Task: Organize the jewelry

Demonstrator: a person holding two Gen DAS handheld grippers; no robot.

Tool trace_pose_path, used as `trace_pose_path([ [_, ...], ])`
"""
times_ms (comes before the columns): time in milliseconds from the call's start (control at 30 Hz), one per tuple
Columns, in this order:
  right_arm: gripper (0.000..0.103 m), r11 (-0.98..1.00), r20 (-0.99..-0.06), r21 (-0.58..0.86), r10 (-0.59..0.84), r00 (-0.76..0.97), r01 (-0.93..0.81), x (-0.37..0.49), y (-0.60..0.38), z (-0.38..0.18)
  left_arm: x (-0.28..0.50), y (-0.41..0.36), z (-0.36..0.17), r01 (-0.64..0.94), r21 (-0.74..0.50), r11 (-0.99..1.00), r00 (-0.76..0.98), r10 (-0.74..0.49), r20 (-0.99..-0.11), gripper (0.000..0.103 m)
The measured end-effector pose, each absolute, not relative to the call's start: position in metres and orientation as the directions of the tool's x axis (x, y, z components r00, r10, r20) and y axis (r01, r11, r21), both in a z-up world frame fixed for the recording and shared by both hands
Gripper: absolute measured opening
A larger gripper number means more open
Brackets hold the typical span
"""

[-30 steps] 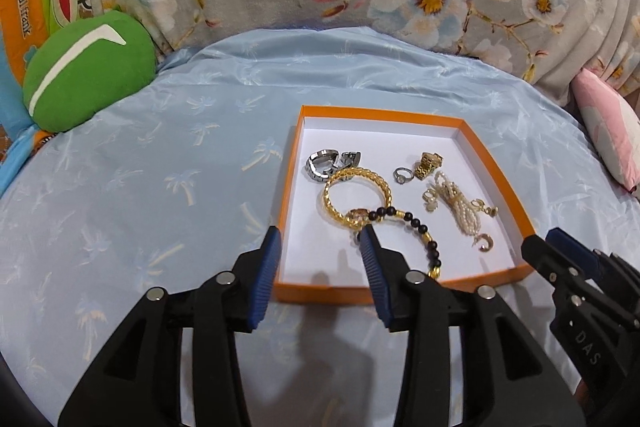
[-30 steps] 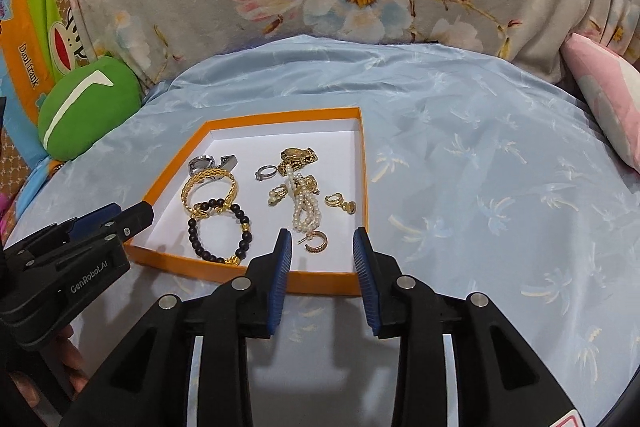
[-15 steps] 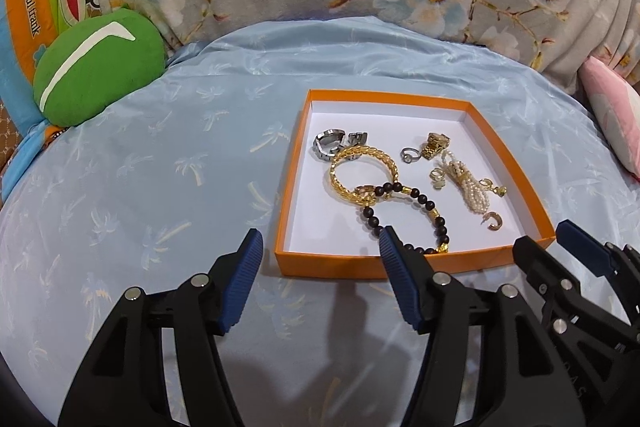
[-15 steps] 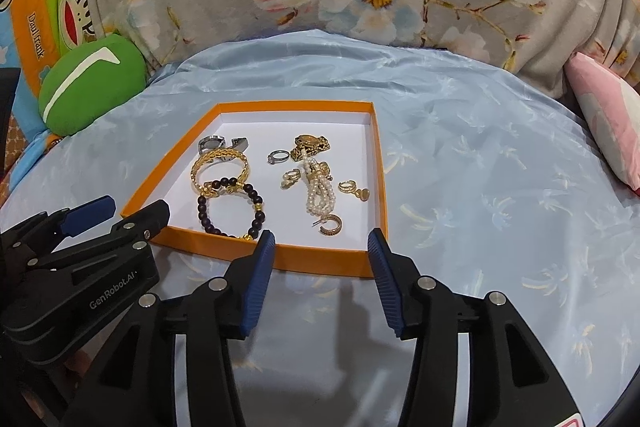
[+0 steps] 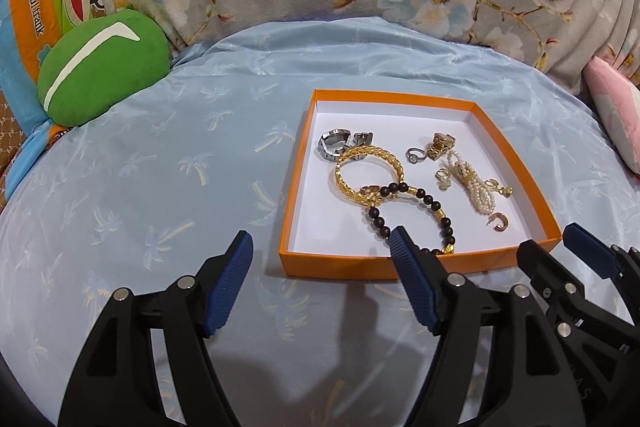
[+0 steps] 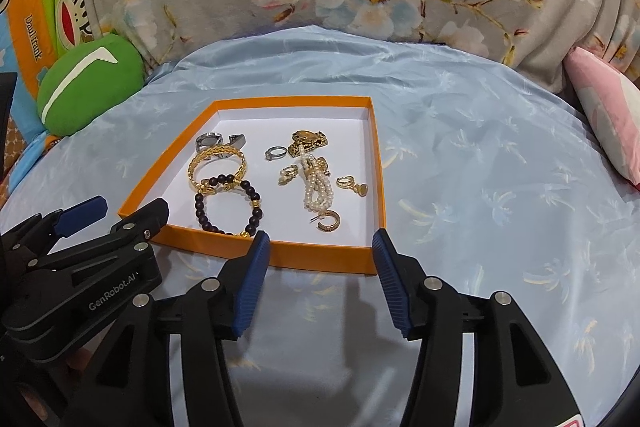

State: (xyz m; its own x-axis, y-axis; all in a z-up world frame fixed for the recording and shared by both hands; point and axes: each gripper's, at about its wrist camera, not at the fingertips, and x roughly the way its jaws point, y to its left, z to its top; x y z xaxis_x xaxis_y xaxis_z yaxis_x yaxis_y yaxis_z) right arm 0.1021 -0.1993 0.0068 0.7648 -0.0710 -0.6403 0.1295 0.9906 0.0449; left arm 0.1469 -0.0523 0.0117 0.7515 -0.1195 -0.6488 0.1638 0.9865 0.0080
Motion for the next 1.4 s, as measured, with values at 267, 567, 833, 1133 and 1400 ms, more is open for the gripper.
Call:
trace_pose_path([
  [267,0.054,0.990,-0.641,0.044,-0.072,0.764,0.131,0.1024,-0.1989,0.0068,0.1478,-0.0517,0.0115,0.159,0.011,0.987,0.752,-0.114,-0.649,0.071],
  [567,0.057,0.990,-0.640,0.041,-0.076,0.764,0.133,0.1021,-0.1991,0.0073,0.1482,-0.0517,0.0115,0.159,0.016,0.987,0.753,-0.111,-0.648,0.075],
  [833,0.059,0.991,-0.639,0.034,-0.080,0.765,0.133,0.1025,-0.1981,0.0075,0.1482,-0.0521,0.0117,0.160,0.030,0.987,0.757,-0.104,-0.645,0.076],
  [1133,0.060,0.990,-0.638,0.028,-0.086,0.765,0.135,0.1028,-0.1989,0.0078,0.1463,-0.0551,0.0113,0.160,0.044,0.986,0.760,-0.095,-0.642,0.077],
  [1400,0.060,0.991,-0.638,0.027,-0.087,0.765,0.135,0.1035,-0.1994,0.0077,0.1456,-0.0552,0.0113,0.143,0.064,0.988,0.766,-0.070,-0.639,0.080],
])
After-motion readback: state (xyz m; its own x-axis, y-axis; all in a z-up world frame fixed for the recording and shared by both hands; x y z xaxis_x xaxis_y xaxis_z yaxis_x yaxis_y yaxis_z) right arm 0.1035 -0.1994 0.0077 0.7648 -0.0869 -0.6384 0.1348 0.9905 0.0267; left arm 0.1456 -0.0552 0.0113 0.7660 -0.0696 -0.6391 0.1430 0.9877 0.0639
